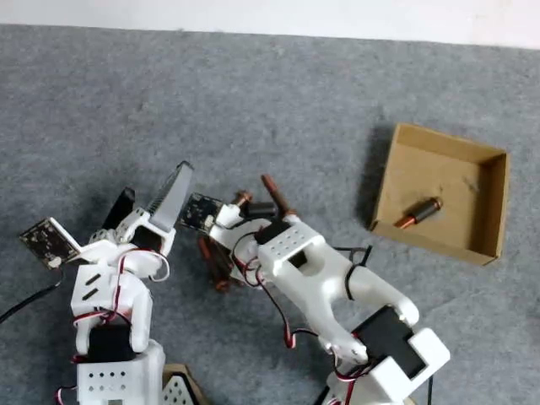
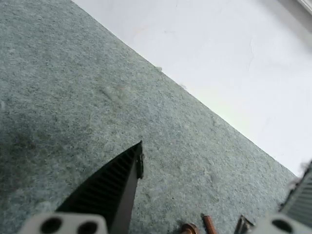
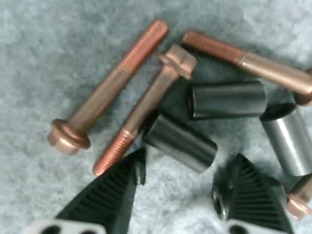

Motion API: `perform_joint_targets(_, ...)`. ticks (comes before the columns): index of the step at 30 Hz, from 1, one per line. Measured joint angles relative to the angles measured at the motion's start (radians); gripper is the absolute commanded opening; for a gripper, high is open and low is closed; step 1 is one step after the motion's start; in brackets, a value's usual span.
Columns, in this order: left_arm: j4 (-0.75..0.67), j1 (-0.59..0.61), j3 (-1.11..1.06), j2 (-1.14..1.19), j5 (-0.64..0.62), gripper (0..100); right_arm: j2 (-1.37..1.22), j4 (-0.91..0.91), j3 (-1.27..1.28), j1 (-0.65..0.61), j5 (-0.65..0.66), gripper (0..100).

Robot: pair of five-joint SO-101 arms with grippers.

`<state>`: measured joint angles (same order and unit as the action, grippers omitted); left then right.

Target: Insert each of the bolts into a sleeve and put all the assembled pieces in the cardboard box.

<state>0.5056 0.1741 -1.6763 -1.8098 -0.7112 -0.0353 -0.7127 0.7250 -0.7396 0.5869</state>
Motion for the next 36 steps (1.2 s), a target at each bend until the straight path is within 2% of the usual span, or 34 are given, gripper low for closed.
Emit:
perform_joint_targets(14, 0.000, 0.000, 0.000, 0.000, 0.000, 45, 0.005, 0.043, 0.012, 0.000, -0.046, 24.3)
perform_joint_targets(21, 0.000, 0.000, 0.000, 0.000, 0.000, 45, 0.005, 0.046, 0.012, 0.002, -0.046, 0.0)
perform_joint_targets(36, 0.000, 0.000, 0.000, 0.000, 0.000, 45, -0.002, 0.054, 0.000, 0.009, -0.054, 0.5)
